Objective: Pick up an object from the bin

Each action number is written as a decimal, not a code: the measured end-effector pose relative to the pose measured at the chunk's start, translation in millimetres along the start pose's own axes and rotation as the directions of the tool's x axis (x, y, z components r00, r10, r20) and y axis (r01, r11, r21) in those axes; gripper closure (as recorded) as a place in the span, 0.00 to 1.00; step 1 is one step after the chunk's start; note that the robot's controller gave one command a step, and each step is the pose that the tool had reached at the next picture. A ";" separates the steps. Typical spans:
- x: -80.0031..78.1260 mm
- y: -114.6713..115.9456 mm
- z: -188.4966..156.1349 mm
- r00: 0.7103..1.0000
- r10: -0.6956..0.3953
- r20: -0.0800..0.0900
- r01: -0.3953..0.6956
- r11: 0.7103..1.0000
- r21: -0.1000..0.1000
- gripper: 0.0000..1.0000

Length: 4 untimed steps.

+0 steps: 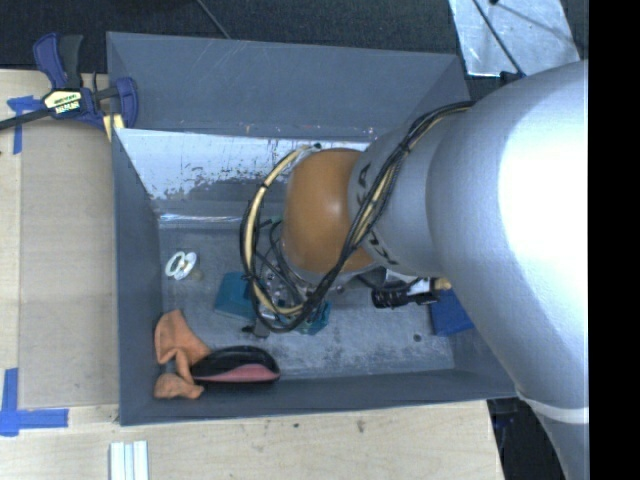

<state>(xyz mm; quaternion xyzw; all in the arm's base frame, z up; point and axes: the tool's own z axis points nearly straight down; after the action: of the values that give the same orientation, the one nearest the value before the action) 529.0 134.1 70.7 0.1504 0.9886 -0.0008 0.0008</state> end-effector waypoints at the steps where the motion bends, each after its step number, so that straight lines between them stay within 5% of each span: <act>1: 0.6 -0.4 -3.1 1.000 0.000 -0.001 0.000 1.000 0.000 1.00; 4: 3.0 -1.8 -50.7 1.000 -0.001 -0.011 0.001 1.000 0.004 1.00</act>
Offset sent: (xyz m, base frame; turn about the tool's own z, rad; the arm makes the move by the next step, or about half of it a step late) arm -0.0002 -0.0001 0.0410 0.0000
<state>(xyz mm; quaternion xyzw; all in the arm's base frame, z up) 525.6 133.4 121.4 0.1497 0.9887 -0.0022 -0.0048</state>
